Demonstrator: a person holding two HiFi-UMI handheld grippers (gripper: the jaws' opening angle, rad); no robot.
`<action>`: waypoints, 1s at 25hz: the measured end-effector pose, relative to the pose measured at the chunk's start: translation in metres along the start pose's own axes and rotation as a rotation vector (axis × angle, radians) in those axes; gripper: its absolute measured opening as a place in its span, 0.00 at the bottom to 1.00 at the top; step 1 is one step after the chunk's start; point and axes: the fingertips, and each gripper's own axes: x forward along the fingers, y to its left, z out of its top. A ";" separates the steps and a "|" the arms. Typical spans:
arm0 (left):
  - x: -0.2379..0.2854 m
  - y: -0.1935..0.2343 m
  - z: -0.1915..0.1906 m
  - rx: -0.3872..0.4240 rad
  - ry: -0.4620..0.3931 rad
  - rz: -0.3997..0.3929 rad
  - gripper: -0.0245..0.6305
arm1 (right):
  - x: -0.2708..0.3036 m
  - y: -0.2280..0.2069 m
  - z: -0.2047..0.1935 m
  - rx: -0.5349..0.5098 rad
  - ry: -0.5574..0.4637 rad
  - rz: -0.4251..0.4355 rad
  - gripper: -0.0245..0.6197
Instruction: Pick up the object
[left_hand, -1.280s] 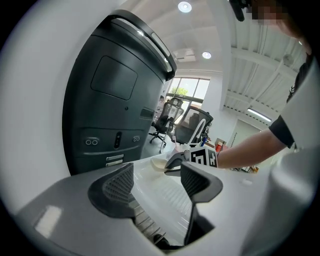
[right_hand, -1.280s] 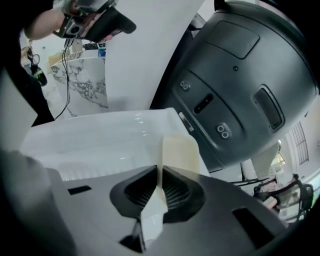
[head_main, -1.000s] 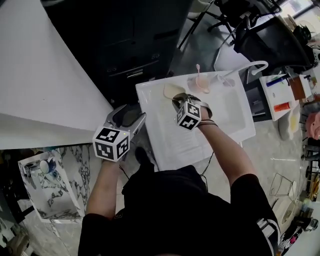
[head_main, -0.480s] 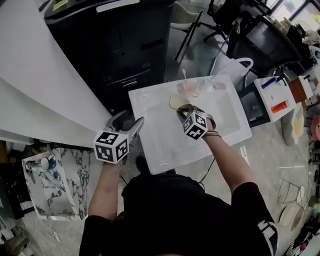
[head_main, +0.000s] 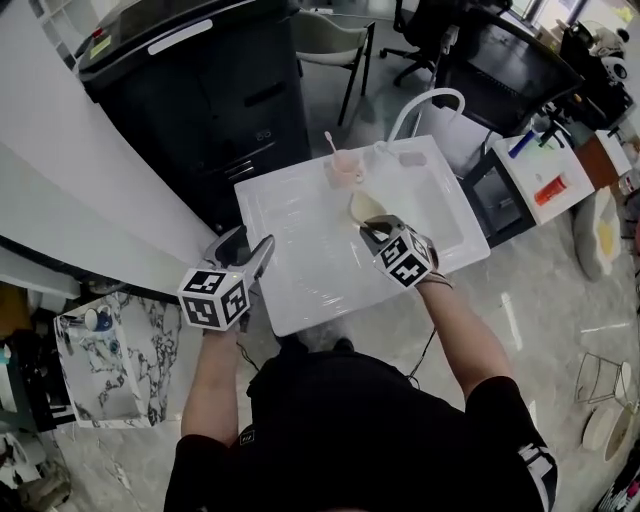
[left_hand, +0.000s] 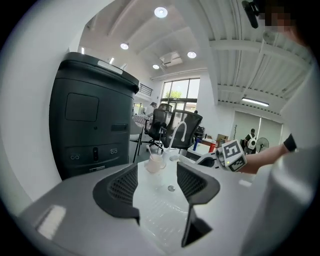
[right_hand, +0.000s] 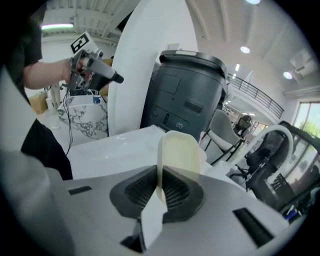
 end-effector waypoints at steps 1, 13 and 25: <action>0.000 -0.006 0.001 0.005 -0.002 0.007 0.42 | -0.009 -0.002 -0.001 0.026 -0.026 -0.004 0.10; -0.007 -0.042 0.026 0.071 -0.046 0.043 0.38 | -0.126 -0.035 0.007 0.298 -0.318 -0.099 0.10; -0.015 -0.024 0.065 0.130 -0.108 0.031 0.35 | -0.194 -0.066 0.040 0.532 -0.595 -0.240 0.09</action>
